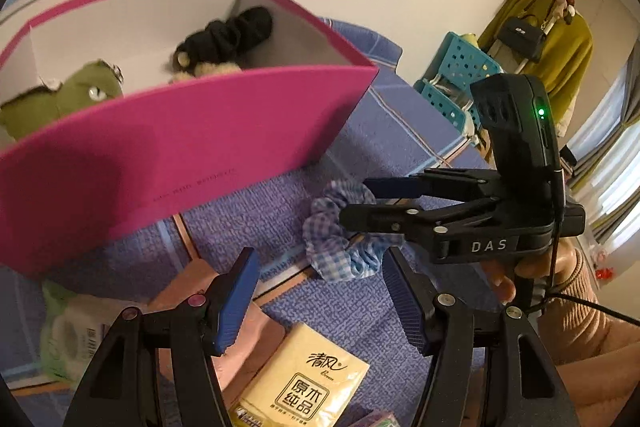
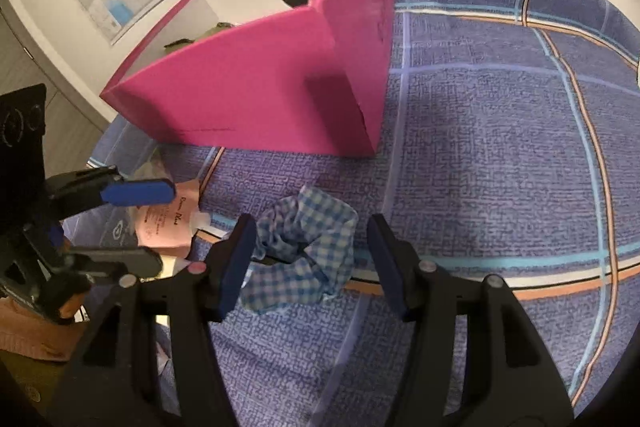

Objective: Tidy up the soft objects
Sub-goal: 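Grasp the blue checkered scrunchie with the right gripper and lift it, then drop the scrunchie into the pink box and open the right gripper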

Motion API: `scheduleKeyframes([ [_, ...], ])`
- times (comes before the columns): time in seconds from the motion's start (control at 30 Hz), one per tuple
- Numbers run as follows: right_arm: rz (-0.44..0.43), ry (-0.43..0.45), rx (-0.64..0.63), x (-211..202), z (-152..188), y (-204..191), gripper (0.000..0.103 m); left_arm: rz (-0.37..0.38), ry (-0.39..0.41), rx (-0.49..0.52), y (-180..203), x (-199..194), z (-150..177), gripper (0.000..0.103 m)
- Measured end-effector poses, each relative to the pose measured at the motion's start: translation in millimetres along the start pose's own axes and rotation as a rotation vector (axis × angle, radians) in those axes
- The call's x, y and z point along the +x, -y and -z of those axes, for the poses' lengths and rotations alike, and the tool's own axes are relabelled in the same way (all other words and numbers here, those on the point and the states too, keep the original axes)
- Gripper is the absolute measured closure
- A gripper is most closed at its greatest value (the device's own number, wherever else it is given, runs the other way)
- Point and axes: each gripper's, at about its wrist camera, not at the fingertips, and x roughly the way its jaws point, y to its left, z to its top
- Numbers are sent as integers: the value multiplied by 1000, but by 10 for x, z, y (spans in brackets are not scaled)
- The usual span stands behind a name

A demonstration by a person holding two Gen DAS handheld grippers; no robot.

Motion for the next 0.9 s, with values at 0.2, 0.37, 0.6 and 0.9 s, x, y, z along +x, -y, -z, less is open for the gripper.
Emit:
scheduleKeyframes([
  [0.2,12,0,-24,26,1,-54,80,10,-20,1,25,43,2,38],
  [0.37,-3,38,-30,-109,26,-111,89,13,-37,1,30,91,-9,38],
  [0.6,-55,120,-67,-454,12,-272,91,77,-70,-21,16,151,-39,38],
  [0.9,-96,221,-159,-842,-168,-602,91,180,-13,-18,28,-81,-195,38],
])
